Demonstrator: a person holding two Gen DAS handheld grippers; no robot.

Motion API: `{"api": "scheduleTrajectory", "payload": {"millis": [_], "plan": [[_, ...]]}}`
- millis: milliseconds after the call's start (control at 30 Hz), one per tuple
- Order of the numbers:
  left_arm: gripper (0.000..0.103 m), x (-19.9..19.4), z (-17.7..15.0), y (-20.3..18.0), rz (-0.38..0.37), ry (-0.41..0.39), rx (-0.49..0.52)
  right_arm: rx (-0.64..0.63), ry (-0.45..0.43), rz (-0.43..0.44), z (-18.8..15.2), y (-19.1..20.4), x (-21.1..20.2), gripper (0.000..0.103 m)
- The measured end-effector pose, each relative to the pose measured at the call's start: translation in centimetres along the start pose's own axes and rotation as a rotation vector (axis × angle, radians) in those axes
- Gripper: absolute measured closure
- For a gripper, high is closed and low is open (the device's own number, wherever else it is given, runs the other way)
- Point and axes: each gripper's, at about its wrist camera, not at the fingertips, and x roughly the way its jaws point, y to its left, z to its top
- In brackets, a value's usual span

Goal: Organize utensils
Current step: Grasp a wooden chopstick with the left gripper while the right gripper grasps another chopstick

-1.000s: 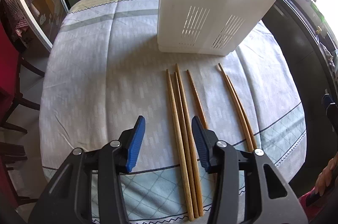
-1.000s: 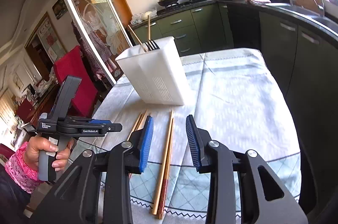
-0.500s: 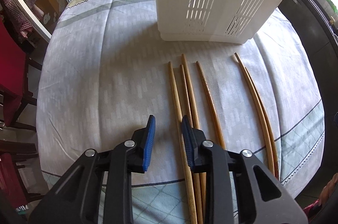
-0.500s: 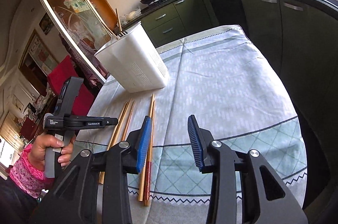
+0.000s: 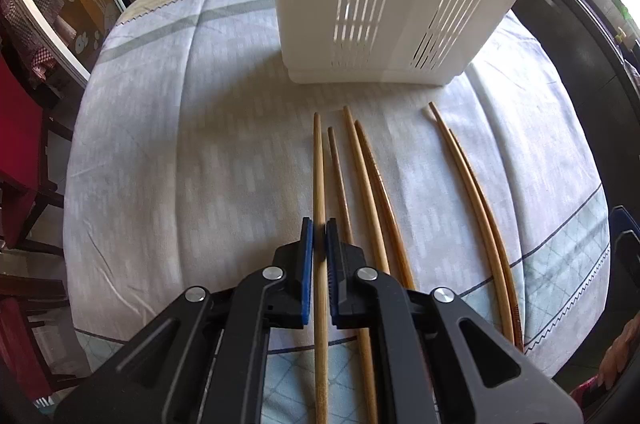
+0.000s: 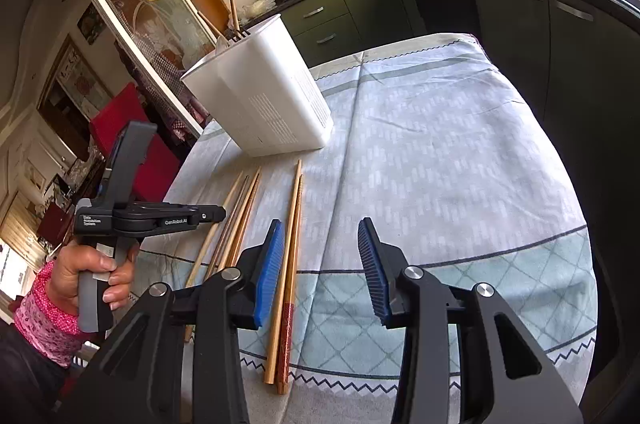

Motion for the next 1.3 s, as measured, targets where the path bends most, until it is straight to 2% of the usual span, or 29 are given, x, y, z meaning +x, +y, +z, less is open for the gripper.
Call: {"api": "scheduleTrajectory", "payload": {"millis": [200,267,433,633,1133,1233,1300], "plan": [[0.097,-6.1,-0.9,1.3,-0.003,-0.208,-0.006,-0.130,0.146,-0.065,1.9,2.3,5.7,0.064],[0.097,-8.2,-1.8,1.4,0.000,-0.277,-0.005,-0.171,0.190,-0.093,2.3,3.0,7.7,0.068],[0.097,-11.3,-3.7,2.6,-0.013,-0.375,-0.006,-0.227,0.262,-0.136,2.8,3.9,11.0,0.075],[0.097,-12.7,-4.9,2.8,-0.028,-0.411,-0.001,-0.236,0.304,-0.147,2.3,4.1,12.9,0.078],[0.097,-12.5,-5.4,3.3,-0.054,-0.407,0.003,-0.313,0.331,-0.175,2.3,6.1,14.1,0.078],[0.097,-12.5,-5.5,3.3,-0.057,-0.409,0.001,-0.325,0.331,-0.219,2.6,6.4,14.7,0.082],[0.097,-12.6,-5.7,3.4,-0.058,-0.413,0.000,-0.312,0.338,-0.208,2.8,5.9,14.8,0.082]]}}
